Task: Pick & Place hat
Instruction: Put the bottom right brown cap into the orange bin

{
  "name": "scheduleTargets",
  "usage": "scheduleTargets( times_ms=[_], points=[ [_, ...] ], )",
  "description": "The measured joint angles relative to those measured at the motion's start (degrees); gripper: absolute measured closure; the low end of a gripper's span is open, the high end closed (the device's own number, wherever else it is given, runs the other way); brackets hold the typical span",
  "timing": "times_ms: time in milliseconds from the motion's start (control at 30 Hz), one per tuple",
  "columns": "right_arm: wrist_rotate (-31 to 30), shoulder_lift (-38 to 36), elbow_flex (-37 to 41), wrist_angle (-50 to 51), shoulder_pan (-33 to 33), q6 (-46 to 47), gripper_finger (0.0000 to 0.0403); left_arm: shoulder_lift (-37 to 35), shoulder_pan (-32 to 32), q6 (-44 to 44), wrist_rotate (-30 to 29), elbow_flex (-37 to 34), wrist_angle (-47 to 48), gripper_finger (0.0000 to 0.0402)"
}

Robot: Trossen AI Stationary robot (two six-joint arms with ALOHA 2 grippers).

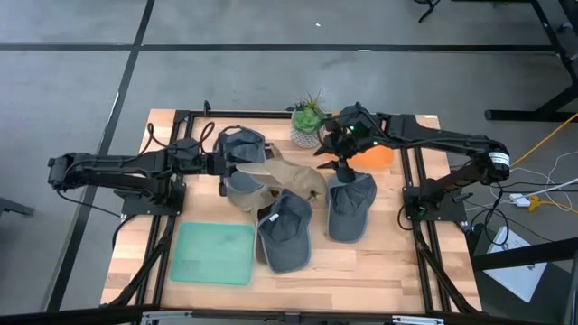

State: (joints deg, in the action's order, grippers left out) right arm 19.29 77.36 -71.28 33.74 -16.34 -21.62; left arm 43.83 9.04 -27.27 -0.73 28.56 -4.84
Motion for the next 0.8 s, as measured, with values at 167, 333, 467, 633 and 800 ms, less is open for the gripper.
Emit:
scheduleTargets(
  times_ms=[167,333,467,633,800],
  points=[
    [11.3,0.0,1.3,-4.3,0.0,-0.1,0.0207,0.0,1.3,1.5,4.4,0.0,0.3,0.0394],
    [20.6,0.0,1.3,-7.1,0.0,-0.1,0.0207,0.0,2.9,3.0,5.3,0.0,-0.1,0.0391],
    [21.9,0.0,1.3,-9.5,0.0,0.7,0.0207,0.0,3.9,4.3,5.8,0.0,-1.7,0.0390],
    [21.9,0.0,1.3,-14.0,0.1,3.4,0.0210,0.0,4.3,5.8,5.8,0.0,-2.9,0.0390],
    [21.8,0.0,1.3,-16.7,0.1,3.6,0.0242,0.0,4.3,7.1,5.8,0.0,-3.1,0.0389]
  ],
)
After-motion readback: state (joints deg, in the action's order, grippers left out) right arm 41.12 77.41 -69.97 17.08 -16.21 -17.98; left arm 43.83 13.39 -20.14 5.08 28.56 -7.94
